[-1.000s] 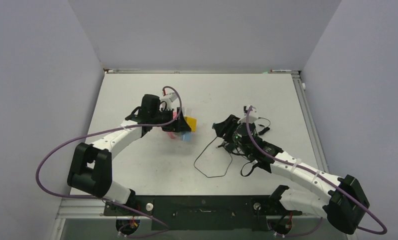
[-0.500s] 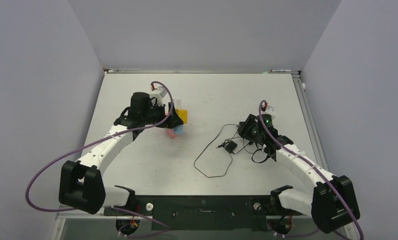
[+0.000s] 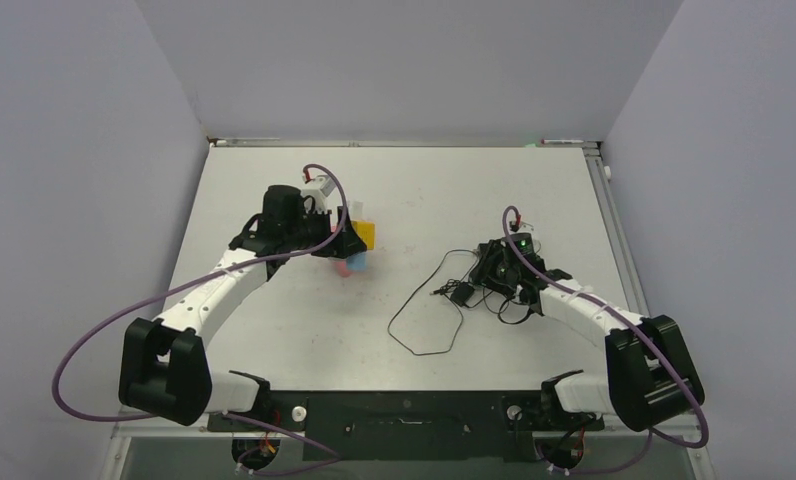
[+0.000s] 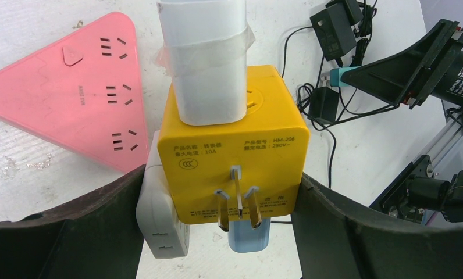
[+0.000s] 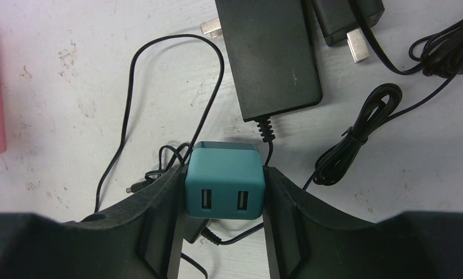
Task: Pull the plug off the socket
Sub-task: Place the plug at the center of the board, then remove the plug from the socket.
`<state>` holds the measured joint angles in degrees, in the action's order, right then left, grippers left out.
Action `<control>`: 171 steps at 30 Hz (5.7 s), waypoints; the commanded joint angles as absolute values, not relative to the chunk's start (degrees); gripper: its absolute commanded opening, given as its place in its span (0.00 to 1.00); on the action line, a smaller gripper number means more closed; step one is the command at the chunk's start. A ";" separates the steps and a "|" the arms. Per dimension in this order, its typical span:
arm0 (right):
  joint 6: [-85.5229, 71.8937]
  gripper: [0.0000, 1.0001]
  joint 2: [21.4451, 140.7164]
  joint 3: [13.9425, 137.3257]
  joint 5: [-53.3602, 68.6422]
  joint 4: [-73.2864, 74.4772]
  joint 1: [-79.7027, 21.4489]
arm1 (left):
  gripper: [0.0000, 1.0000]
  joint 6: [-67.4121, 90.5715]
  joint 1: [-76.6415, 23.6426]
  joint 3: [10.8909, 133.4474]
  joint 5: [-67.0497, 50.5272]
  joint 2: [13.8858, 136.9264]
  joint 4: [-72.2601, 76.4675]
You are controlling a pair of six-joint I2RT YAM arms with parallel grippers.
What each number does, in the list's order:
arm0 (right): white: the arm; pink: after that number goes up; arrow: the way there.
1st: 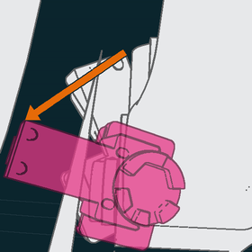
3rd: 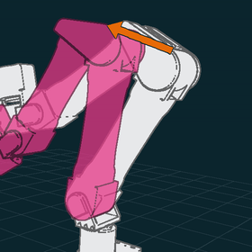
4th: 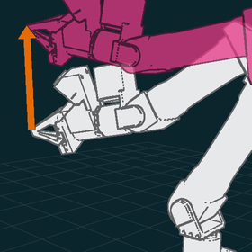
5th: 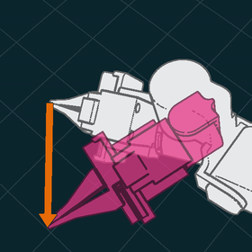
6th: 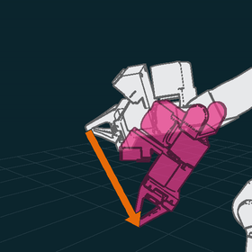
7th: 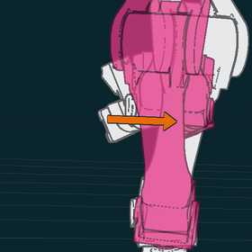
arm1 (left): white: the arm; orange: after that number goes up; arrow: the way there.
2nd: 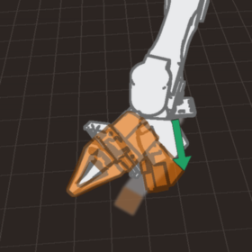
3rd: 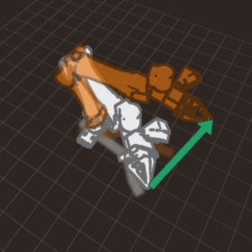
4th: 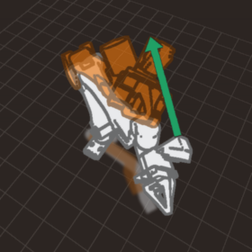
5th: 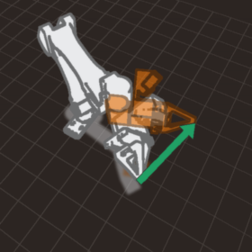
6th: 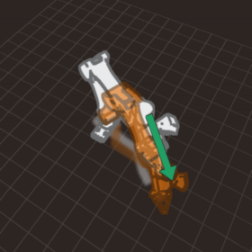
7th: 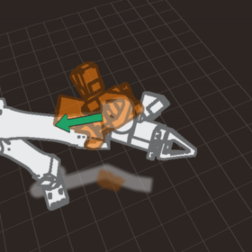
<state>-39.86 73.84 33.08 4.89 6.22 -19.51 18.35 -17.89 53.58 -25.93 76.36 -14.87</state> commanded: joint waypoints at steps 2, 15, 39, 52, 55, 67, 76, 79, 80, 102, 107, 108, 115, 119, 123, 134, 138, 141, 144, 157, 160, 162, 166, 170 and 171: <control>-40.07 0.39 74.21 32.94 3.94 3.60 -19.25 | 0.00 18.28 -18.02 54.93 -27.65 76.63 -11.51; -38.16 0.79 69.52 34.58 0.19 7.61 -19.25 | 0.00 18.37 -18.02 55.02 -27.77 76.82 -11.47; -29.62 0.94 57.14 46.18 -5.05 16.92 -19.79 | 0.00 18.72 -18.11 54.04 -27.05 74.98 -10.38; -34.89 0.96 56.24 42.20 -4.66 0.97 -42.32 | 0.00 24.73 -17.78 52.19 -35.08 76.54 -3.64; -36.37 0.97 59.95 41.57 -12.44 -4.36 -51.39 | 0.00 25.90 -17.48 52.28 -35.73 77.97 -3.39; -45.78 0.98 78.42 46.71 -26.98 -11.33 -66.42 | 0.00 29.41 -17.23 51.62 -38.79 80.24 -0.88; -44.03 0.96 83.24 50.90 -27.03 -13.10 -66.33 | 0.00 31.19 -17.31 51.24 -40.58 81.55 1.61; -43.30 0.91 84.71 52.18 -27.20 -12.97 -66.18 | 0.00 31.20 -17.37 51.23 -40.74 81.54 1.84; -43.11 0.89 85.16 52.47 -27.21 -12.93 -66.14 | 0.00 31.20 -17.39 51.17 -40.72 81.44 1.91; -41.67 0.55 88.31 52.32 -11.43 -16.01 -55.72 | 0.00 31.03 -17.74 51.31 -41.31 81.63 2.19; -41.39 0.55 89.31 52.97 -10.37 -16.00 -55.66 | 0.00 31.02 -17.82 51.49 -41.33 81.91 2.19; -41.29 0.55 89.49 53.14 -10.29 -16.07 -55.70 | 0.00 31.04 -17.84 51.50 -41.32 81.95 2.20; -40.64 0.51 90.36 54.08 -10.33 -16.09 -55.84 | 0.00 30.97 -17.94 51.57 -41.39 82.17 2.20; -40.35 0.46 90.72 54.98 -10.63 -15.37 -56.16 | 0.00 30.95 -17.93 51.68 -41.31 82.35 2.19; -40.38 0.39 91.32 56.14 -11.29 -14.18 -56.98 | 0.00 30.99 -17.93 51.74 -41.23 82.49 2.15; -43.40 0.16 93.59 62.53 -16.64 -7.33 -60.61 | 0.00 30.28 -18.11 52.03 -40.14 82.39 1.51; -43.94 0.13 94.23 63.74 -17.83 -5.98 -61.02 | 0.00 30.13 -18.16 52.08 -40.00 82.46 1.41; -44.62 0.12 93.94 64.08 -18.44 -5.53 -61.00 | 0.00 30.14 -18.11 52.11 -39.99 82.51 1.32; -44.04 0.10 93.37 64.20 -18.44 -5.64 -60.96 | 0.00 30.07 -18.18 52.16 -40.12 82.52 1.23; -35.56 0.05 86.76 55.54 -8.22 -15.81 -56.40 | 0.00 28.52 -18.11 53.46 -41.57 83.20 0.09; -33.65 0.05 85.41 53.76 -6.10 -18.06 -55.93 | 0.00 28.22 -18.11 53.74 -42.07 83.69 0.09; -32.39 0.05 84.77 53.01 -5.15 -19.01 -55.74 | 0.00 28.15 -18.11 53.87 -42.09 83.77 -0.79; -29.82 0.05 83.96 52.48 -2.68 -19.57 -55.40 | 0.00 28.04 -18.11 53.99 -42.37 84.06 -1.92; -27.84 0.05 83.77 52.30 -0.66 -19.99 -55.43 | 0.00 28.01 -18.11 54.01 -42.45 84.04 -1.98; -27.68 0.05 83.78 52.30 -0.73 -20.02 -55.38 | 0.00 28.01 -18.11 54.00 -42.43 84.05 -2.02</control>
